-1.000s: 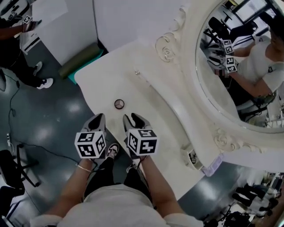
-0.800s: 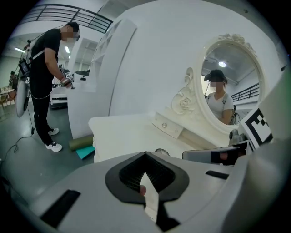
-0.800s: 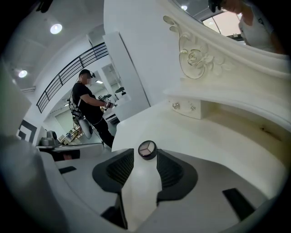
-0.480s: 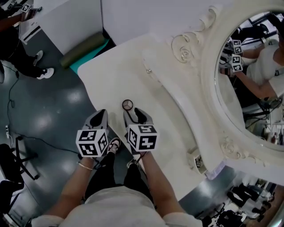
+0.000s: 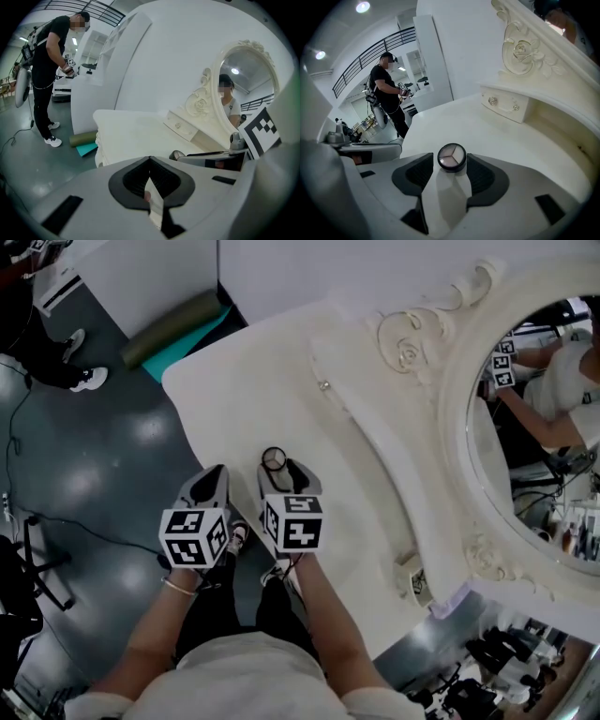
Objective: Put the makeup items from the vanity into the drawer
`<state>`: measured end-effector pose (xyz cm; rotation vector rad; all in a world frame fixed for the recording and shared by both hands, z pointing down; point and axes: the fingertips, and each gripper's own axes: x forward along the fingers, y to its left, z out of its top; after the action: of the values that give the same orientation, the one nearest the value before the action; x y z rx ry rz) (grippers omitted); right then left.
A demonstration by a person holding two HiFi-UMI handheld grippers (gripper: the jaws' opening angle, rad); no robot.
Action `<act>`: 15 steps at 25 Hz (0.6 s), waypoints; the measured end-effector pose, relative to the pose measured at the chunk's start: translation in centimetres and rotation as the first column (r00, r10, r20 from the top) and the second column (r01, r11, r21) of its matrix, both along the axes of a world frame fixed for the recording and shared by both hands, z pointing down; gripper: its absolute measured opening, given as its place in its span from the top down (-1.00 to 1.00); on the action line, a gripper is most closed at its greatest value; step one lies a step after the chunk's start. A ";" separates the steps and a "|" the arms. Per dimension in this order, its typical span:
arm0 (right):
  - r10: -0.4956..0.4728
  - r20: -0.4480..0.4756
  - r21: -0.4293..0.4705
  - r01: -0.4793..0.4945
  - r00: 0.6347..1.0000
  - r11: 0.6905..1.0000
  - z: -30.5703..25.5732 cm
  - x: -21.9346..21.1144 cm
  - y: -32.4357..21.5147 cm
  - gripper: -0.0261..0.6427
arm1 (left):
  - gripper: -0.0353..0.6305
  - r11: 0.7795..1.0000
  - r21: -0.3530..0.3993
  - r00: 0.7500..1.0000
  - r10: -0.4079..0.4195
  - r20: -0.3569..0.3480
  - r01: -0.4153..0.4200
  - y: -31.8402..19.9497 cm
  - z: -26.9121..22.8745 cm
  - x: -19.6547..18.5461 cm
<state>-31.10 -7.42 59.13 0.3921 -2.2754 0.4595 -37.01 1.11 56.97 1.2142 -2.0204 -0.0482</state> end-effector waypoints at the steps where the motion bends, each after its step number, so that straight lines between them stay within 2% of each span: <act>1: 0.001 -0.006 0.001 -0.001 1.000 1.000 0.2 -0.1 0.0 0.29 | 0.89 1.000 0.002 1.000 -0.001 -0.003 0.001 0.0 0.1 -0.1; 15: 0.031 -0.063 0.037 -0.028 0.998 0.999 1.2 -0.6 -0.5 0.29 | 0.89 1.000 0.001 0.999 -0.002 -0.033 0.002 0.2 1.4 -1.1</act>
<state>-31.71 -7.93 60.37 0.4530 -2.2210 0.4158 -38.12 1.29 58.32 1.2047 -1.9934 -0.0702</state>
